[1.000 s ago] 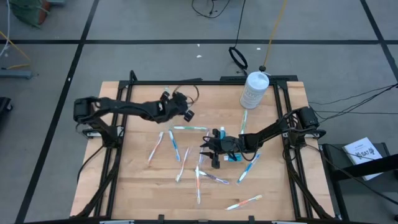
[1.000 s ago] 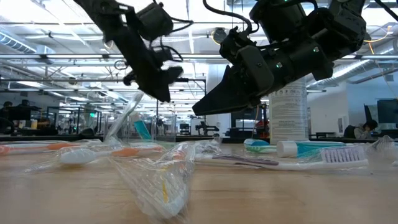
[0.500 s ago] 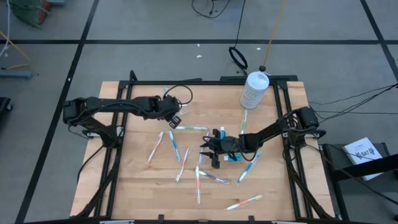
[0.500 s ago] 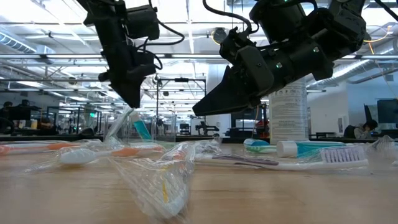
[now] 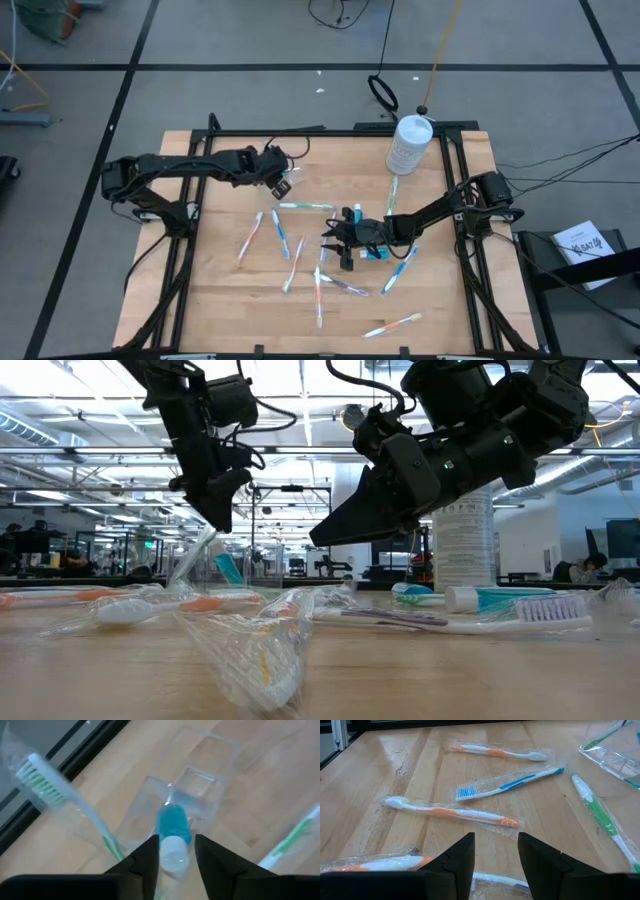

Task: Pick & Place toothbrushing station
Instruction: Put the mouthwash into the transparent organizer

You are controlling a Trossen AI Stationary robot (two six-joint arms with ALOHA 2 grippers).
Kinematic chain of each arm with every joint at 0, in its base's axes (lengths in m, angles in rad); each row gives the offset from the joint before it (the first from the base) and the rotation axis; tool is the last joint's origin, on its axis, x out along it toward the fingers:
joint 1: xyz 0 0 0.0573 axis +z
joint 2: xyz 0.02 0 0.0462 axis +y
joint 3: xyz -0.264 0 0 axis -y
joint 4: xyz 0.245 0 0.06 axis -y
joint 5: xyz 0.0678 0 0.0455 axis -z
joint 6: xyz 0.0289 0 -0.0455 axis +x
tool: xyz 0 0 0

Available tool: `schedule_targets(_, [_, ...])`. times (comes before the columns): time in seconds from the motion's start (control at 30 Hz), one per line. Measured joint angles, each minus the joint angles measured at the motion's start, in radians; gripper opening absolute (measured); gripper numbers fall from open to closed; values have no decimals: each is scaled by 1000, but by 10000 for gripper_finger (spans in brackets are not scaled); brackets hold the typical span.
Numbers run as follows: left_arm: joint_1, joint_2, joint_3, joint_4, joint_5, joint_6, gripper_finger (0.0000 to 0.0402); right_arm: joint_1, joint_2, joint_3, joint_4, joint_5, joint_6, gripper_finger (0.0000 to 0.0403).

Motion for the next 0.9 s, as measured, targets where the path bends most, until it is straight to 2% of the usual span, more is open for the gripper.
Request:
schedule_targets(0.17, [38,6,-12,-1,44,8,180,0,0,0,0,0,0,141])
schedule_targets(0.3, [40,6,-14,-2,68,-9,192,0,0,0,4,0,0,141])
schedule_targets(0.63, [36,6,-14,-1,70,-88,180,0,0,0,4,0,0,141])
schedule_targets(0.9, [35,6,-14,-2,70,-93,160,0,0,0,4,0,0,141])
